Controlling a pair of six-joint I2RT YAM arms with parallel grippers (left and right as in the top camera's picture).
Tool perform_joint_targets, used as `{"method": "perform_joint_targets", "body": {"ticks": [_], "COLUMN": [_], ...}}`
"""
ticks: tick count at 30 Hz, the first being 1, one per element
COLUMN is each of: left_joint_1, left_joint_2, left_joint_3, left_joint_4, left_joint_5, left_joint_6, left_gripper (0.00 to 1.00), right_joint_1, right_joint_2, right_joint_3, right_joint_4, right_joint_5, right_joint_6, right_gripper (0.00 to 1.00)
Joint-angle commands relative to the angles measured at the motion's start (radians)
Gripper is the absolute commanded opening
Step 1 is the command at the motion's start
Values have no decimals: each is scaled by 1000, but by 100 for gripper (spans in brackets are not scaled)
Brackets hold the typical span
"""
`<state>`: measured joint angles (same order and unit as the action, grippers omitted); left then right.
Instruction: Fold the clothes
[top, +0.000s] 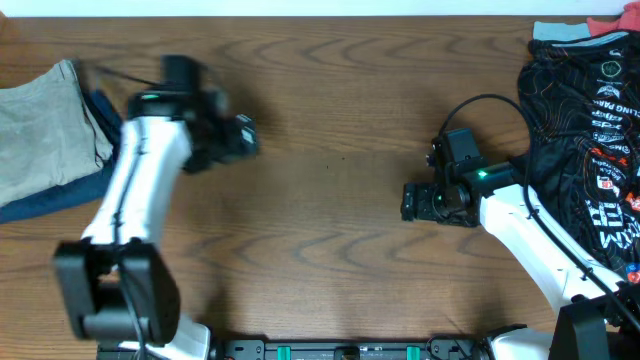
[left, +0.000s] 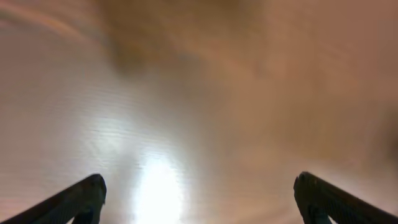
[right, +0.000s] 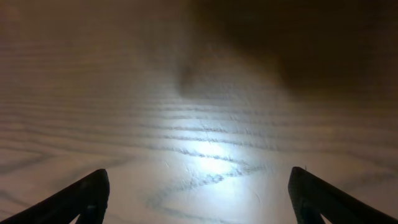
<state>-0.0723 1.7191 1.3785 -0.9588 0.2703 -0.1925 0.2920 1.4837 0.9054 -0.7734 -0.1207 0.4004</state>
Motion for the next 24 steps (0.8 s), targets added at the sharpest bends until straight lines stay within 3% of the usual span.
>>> {"method": "perform_joint_targets", "body": {"ticks": [1,6,13,19,24], "left_joint_1": [-114,-196,-198,-214,-222], "left_joint_2": [25,24,22,-49,-233], "left_joint_3": [0,0,0,-58,-182], "left_joint_4": [-73,-250,-475,-483,-366], "left_joint_5": [-124,-159,-159,-159,-159], "left_joint_6": [24,10,0,-14,-47], "left_gripper": [98,98,98,98,98], "right_joint_1": [-30,-111,-213,-219,-211], "right_joint_2": [-9,-9,-10,-36,-149], "right_joint_3": [0,15,29,29,25], "right_joint_4": [19,-34,-252,-370,-340], "right_joint_5": [-21,-107,-127,-116,-88], "right_joint_6": [-14,-84,-95,-129,-127], "right_gripper": [92,99,99,99,99]}}
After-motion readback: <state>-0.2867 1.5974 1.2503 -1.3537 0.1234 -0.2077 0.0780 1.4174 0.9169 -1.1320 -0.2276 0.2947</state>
